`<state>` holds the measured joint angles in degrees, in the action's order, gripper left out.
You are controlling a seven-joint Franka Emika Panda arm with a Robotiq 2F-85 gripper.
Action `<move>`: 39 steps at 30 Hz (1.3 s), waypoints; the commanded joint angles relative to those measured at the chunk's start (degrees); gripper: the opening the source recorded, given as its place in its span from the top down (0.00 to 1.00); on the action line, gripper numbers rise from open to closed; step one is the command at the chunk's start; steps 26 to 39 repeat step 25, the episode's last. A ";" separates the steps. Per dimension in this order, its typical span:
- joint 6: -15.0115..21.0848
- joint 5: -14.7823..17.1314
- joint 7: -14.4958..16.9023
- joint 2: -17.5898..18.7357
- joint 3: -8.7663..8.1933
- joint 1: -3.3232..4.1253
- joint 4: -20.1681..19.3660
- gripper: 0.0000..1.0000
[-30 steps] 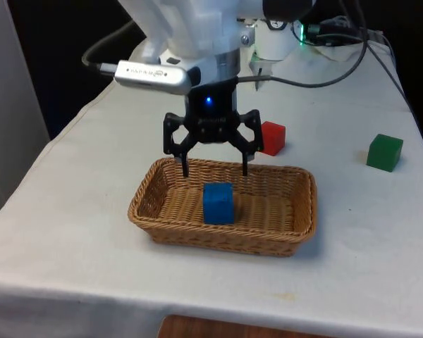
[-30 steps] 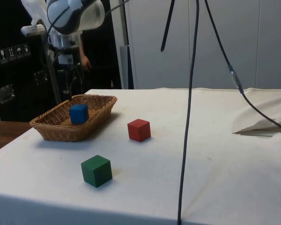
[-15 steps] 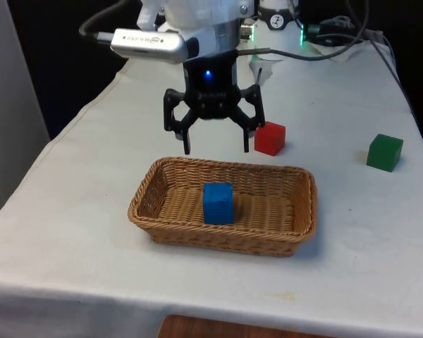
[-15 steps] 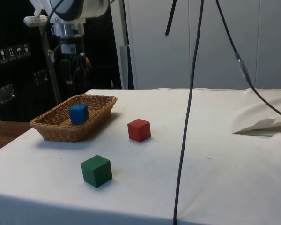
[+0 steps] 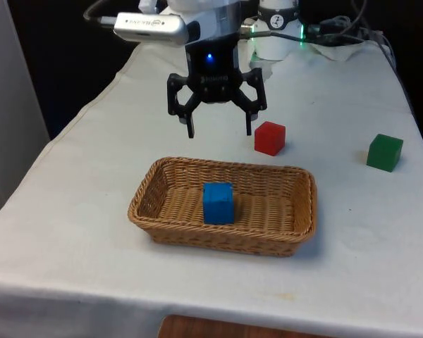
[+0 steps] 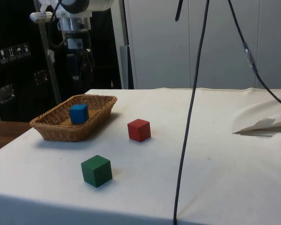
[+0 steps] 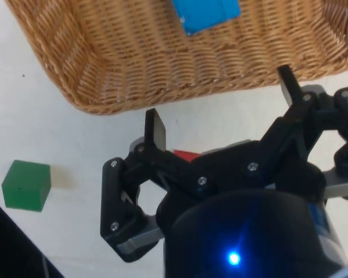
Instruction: Pick up the blue cube and place it into the basket.
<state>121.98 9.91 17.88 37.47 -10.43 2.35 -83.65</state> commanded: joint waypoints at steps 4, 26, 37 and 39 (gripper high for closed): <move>1.72 0.00 -0.17 -2.58 -0.11 0.29 -3.72 0.00; 3.78 0.00 0.00 -9.97 0.29 0.40 -14.44 0.00; 3.78 0.00 0.00 -9.97 0.29 0.40 -14.44 0.00; 3.78 0.00 0.00 -9.97 0.29 0.40 -14.44 0.00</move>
